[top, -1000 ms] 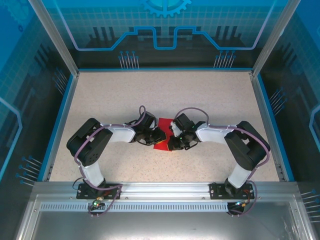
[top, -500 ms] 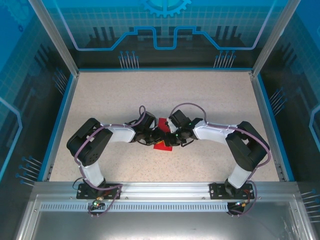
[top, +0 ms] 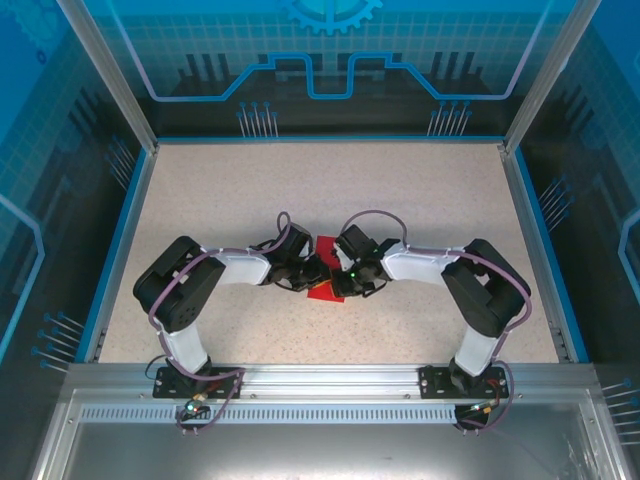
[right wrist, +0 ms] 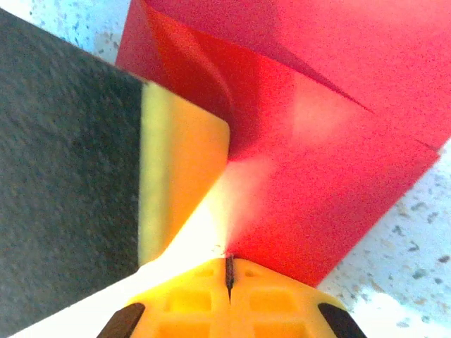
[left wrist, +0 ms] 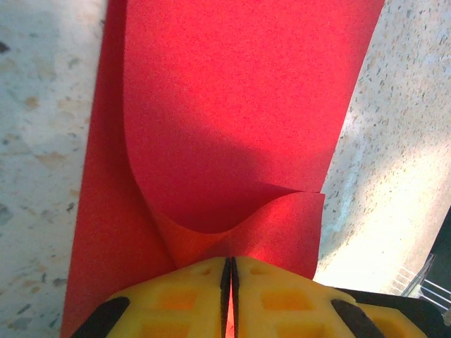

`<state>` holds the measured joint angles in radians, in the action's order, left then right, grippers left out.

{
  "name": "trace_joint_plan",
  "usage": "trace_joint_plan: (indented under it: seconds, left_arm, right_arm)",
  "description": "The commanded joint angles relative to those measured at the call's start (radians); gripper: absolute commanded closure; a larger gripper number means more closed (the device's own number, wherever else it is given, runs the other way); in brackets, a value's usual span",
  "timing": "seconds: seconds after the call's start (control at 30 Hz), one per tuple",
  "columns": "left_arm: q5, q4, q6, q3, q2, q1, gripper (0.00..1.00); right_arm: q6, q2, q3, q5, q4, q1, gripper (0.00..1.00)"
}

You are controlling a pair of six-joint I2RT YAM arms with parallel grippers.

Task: Fold a paper plane with a square sheet of paper (pick it up from the middle)
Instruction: Fold the triangle a second time at the center of the table.

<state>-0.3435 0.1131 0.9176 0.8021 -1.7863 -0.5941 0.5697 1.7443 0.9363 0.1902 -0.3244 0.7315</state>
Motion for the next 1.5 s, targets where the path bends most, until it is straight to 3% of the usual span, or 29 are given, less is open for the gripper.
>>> trace_joint_plan:
  seconds: [0.0, 0.27, 0.5, 0.67, 0.87, 1.23, 1.47]
  left_arm:
    - [0.065, -0.11, 0.004, -0.014, -0.026, -0.006, 0.87]
    - [0.062, -0.111, 0.004, -0.013, -0.032, -0.006, 0.87]
    - [0.059, -0.108, 0.003, -0.01, -0.033, -0.006, 0.87]
    - [0.057, -0.107, 0.005, -0.008, -0.036, -0.006, 0.87]
    - [0.052, -0.099, 0.006, -0.011, -0.038, -0.006, 0.87]
    - [0.047, -0.09, -0.021, 0.005, -0.011, -0.005, 0.87]
    - [-0.081, 0.044, -0.05, 0.014, 0.063, -0.006, 0.82]
  right_arm:
    - [-0.032, -0.038, -0.042, -0.006, -0.075, -0.012, 0.95]
    - [-0.066, -0.083, -0.113, 0.058, -0.092, -0.044, 0.94]
    - [-0.064, -0.227, -0.104, 0.099, -0.007, -0.051, 0.93]
    - [-0.033, -0.121, -0.063, 0.161, 0.045, -0.043, 0.93]
    - [-0.014, -0.028, -0.033, 0.149, 0.076, -0.039, 0.94]
    - [-0.016, 0.005, -0.136, 0.181, 0.108, -0.091, 0.95]
    - [-0.009, 0.037, -0.154, 0.226, 0.144, -0.106, 0.95]
